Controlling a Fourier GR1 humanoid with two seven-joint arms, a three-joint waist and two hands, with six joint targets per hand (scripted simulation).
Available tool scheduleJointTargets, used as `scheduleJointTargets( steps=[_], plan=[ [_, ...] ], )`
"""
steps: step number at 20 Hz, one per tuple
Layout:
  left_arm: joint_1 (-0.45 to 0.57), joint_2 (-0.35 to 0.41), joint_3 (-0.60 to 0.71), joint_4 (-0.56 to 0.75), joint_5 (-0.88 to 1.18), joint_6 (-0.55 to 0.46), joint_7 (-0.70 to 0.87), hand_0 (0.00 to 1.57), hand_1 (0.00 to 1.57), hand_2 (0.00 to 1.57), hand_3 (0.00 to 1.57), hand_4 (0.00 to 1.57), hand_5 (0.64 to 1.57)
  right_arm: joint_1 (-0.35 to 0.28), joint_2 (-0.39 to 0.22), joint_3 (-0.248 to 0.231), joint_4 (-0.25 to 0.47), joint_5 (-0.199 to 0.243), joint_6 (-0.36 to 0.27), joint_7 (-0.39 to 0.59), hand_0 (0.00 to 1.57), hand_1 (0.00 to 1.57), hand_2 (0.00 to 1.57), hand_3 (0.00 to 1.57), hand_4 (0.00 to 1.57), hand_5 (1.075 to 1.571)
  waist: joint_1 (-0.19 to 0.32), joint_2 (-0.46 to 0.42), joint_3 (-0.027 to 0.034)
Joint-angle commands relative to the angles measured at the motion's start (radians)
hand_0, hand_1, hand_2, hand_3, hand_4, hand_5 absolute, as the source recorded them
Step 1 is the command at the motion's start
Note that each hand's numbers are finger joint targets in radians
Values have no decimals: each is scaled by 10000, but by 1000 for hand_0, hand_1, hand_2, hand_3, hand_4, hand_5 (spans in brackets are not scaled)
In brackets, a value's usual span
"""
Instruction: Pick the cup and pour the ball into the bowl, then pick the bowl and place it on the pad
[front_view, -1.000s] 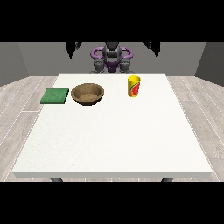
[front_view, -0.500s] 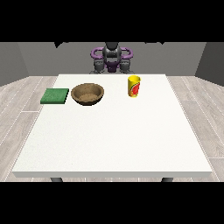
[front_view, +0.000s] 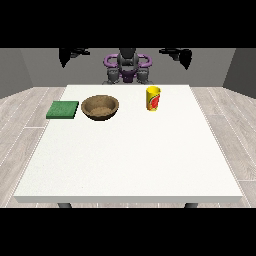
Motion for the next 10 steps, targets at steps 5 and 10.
scheduleJointTargets(
  steps=[5,10],
  plan=[
    [-29,-903,-497,1899,-1083,476,-2617,0,0,0,0,0,1527,-531,-79,-380,1185,-35,408,-1017,0,0,0,0,0,1571,-51,738,1],
    [-730,-1676,-633,3692,-1715,1334,-4659,0,0,0,0,0,1517,-1171,-95,-140,754,226,262,-1039,0,0,0,0,0,1571,-656,1669,-4]
  ],
)
